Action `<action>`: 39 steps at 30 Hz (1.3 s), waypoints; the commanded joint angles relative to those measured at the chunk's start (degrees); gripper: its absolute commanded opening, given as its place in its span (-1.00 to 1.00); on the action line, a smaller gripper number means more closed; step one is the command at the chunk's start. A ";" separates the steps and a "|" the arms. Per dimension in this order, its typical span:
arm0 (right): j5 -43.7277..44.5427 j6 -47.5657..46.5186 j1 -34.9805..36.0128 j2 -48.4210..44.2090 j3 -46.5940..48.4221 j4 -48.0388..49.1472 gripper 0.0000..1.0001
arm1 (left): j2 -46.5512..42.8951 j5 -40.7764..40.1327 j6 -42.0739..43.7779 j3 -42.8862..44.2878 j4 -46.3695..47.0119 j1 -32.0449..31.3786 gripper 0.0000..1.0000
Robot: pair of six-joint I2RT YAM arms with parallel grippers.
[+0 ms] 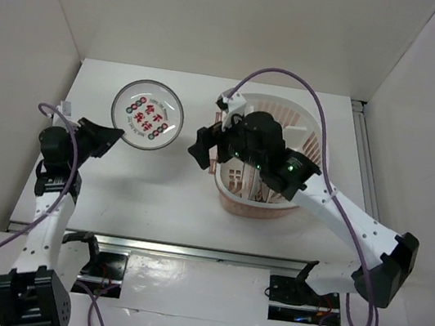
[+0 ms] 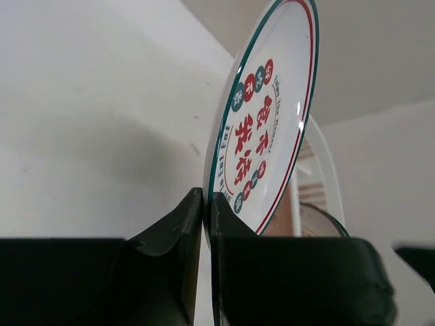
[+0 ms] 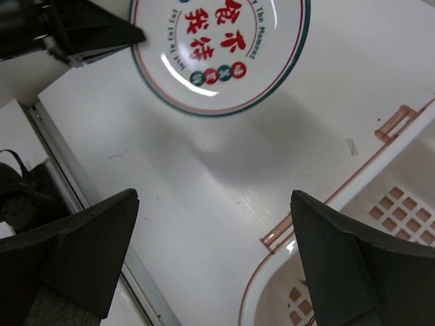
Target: Load the plates into the dish rack
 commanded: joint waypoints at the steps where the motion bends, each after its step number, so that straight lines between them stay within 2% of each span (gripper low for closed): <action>1: -11.71 -2.54 -5.46 3.21 4.99 7.91 1.00 | -6.00 17.76 2.57 2.26 10.09 -0.08 -1.00; 8: -17.06 -1.76 -11.36 6.64 7.72 10.19 1.00 | -9.89 28.95 3.37 3.05 12.82 -0.08 -1.00; 12: -18.73 -0.18 -11.36 7.18 6.50 11.60 1.00 | -11.03 32.38 -1.53 -0.01 19.56 -0.08 -1.00; 15: -21.27 1.75 -11.36 8.40 5.97 13.09 1.00 | -11.03 34.32 -7.59 -2.48 29.55 -0.08 -1.00; 16: -22.16 2.29 -11.36 9.10 5.36 13.88 0.93 | -11.03 34.32 -8.75 -3.27 31.17 -0.08 -1.00; 17: -22.95 2.81 -11.36 9.11 4.83 14.41 0.56 | -11.03 34.32 -8.76 -3.28 31.18 -0.08 -1.00; 19: -24.18 3.96 -11.36 9.11 4.13 15.38 0.14 | -11.03 34.32 -8.76 -3.28 30.58 -0.08 -1.00; 20: -24.19 4.83 -11.36 9.11 4.12 16.08 -0.22 | -10.42 34.32 -7.80 -3.28 29.61 -0.08 -1.00; 21: -23.58 5.36 -11.36 8.50 3.51 16.09 -0.90 | -10.41 33.80 -6.58 -2.15 27.51 -0.08 -1.00; 22: -21.92 5.89 -11.36 8.49 3.51 16.09 -1.00 | -10.41 32.93 -3.60 -0.57 24.62 -0.08 -0.99; 23: -21.38 5.89 -11.36 7.71 3.51 15.22 -1.00 | -10.41 31.79 -1.66 0.23 17.63 -0.08 -0.83; 24: -20.59 5.89 -11.36 7.18 4.29 14.51 -1.00 | -10.41 30.38 0.36 1.28 13.73 -0.08 -0.56; 25: -17.54 5.89 -11.36 5.87 4.82 11.98 -1.00 | -11.02 27.85 4.47 2.42 9.69 -0.60 0.01; 26: -15.51 5.89 -11.36 5.08 5.61 10.22 -1.00 | -11.03 26.78 6.69 4.87 6.17 -0.60 0.20; 27: -13.22 5.29 -10.58 4.02 7.27 8.55 -1.00 | -11.03 25.63 8.88 6.29 -1.17 -0.60 0.62; 28: -6.59 4.24 -9.96 1.58 8.33 4.35 -1.00 | -11.03 23.01 13.69 9.43 -5.34 -0.60 0.81; 29: -1.91 4.22 -9.96 0.16 9.30 2.14 -1.00 | -10.42 21.68 16.18 11.21 -9.64 -0.60 0.87; 30: 2.75 4.22 -9.09 -1.07 11.57 -0.15 -1.00 | -9.72 20.19 18.46 12.96 -18.12 -0.60 0.93; 31: 7.84 3.44 -8.21 -3.35 12.81 -2.69 -1.00 | -9.01 16.17 20.31 14.29 -21.60 -1.73 0.98; 32: 18.42 3.43 -7.68 -4.41 13.87 -7.68 -1.00 | -8.49 13.96 22.42 15.17 -23.99 -2.70 0.98; 34: 26.84 3.43 -7.14 -7.48 16.07 -12.02 -1.00 | -7.95 10.26 23.06 15.18 -26.29 -4.02 0.98; 35: 33.32 3.43 -7.14 -8.46 16.07 -15.43 -1.00 | -7.95 10.24 23.58 13.27 -26.30 -4.03 0.98; 39: 46.63 3.96 -7.14 -12.33 16.60 -22.40 -1.00 | -7.95 12.17 24.11 12.63 -26.91 -4.55 0.98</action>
